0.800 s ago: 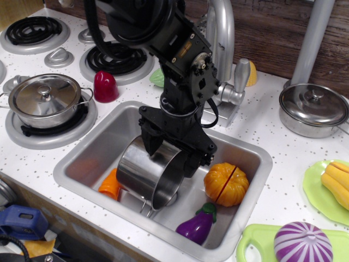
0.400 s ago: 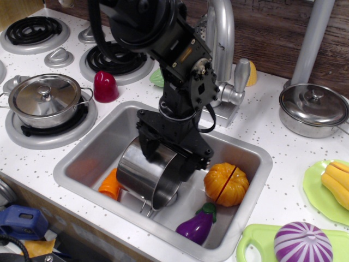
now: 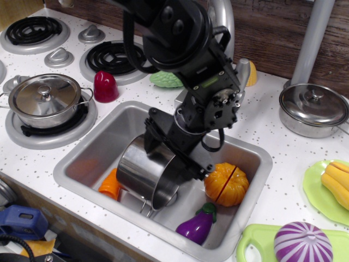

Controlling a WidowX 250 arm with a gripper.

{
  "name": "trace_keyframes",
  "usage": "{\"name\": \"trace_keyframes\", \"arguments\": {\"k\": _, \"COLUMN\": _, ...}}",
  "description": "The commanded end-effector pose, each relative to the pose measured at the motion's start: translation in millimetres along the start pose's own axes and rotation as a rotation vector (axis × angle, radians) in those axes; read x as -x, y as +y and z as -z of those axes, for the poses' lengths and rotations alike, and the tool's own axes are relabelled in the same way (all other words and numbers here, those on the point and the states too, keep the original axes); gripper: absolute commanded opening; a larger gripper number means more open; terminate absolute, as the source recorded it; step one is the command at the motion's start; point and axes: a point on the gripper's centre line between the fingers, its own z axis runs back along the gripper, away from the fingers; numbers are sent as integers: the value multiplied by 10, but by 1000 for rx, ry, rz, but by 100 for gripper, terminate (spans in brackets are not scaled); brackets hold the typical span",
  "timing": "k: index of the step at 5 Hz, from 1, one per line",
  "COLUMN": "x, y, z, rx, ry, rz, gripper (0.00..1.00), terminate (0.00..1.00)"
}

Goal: Flip pot upright in sink

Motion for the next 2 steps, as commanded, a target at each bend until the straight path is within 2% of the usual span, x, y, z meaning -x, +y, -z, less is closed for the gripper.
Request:
{"name": "trace_keyframes", "arguments": {"k": 1, "x": -69, "y": 51, "z": 66, "rx": -131, "ry": -47, "rz": 65, "gripper": 100, "terminate": 0}}
{"name": "trace_keyframes", "arguments": {"k": 2, "x": -70, "y": 76, "z": 129, "rx": -195, "ry": -64, "rz": 93, "gripper": 100, "terminate": 0}}
